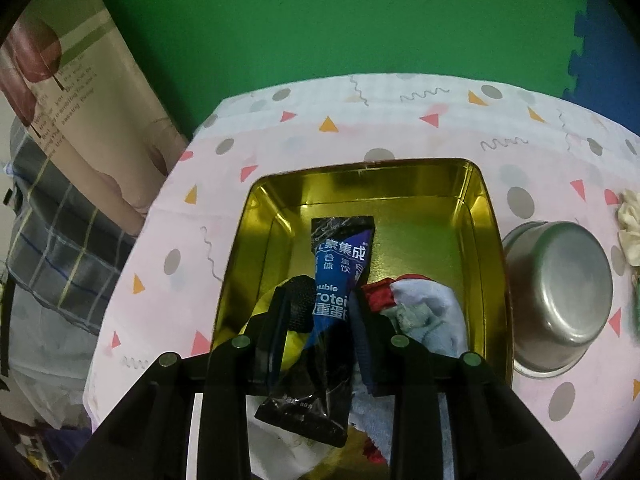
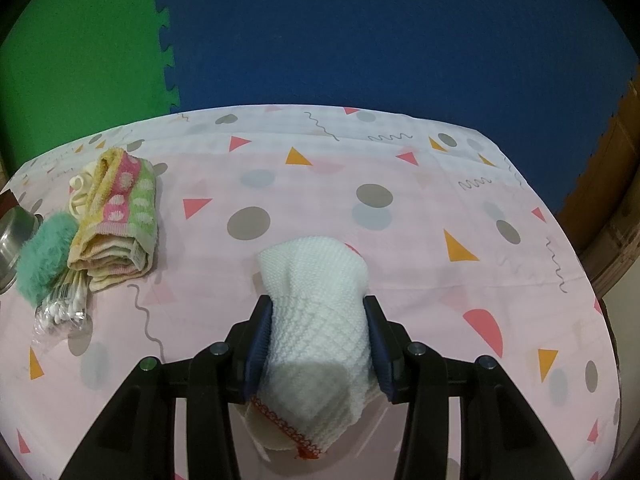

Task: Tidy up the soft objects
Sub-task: 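Carry the blue pouch into the gold tin and open the left tool, then withdraw the left tool from the tin while the right holds the white glove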

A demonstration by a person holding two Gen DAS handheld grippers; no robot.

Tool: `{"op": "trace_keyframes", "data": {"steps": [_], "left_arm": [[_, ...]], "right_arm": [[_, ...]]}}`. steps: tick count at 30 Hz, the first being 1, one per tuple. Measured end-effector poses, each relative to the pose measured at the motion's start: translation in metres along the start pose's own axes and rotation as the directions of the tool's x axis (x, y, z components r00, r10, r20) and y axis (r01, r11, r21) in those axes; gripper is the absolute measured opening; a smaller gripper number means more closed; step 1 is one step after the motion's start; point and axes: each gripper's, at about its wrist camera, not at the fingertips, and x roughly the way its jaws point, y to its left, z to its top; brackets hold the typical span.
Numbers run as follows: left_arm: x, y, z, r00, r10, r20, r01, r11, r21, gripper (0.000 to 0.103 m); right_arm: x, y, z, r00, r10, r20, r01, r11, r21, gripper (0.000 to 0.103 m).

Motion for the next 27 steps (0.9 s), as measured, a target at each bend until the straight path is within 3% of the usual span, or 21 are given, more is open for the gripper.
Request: {"op": "trace_keyframes", "data": {"steps": [14, 27], "left_arm": [[-0.055, -0.002, -0.015, 0.989, 0.01, 0.147, -0.012, 1.0, 0.015, 0.057], [-0.1, 0.002, -0.036, 0.972, -0.003, 0.235, 0.007, 1.0, -0.013, 0.064]], "right_arm": [[0.0, 0.001, 0.0, 1.0, -0.01, -0.001, 0.01, 1.0, -0.008, 0.046], [0.001, 0.001, 0.001, 1.0, -0.014, -0.002, 0.014, 1.0, -0.013, 0.047]]}}
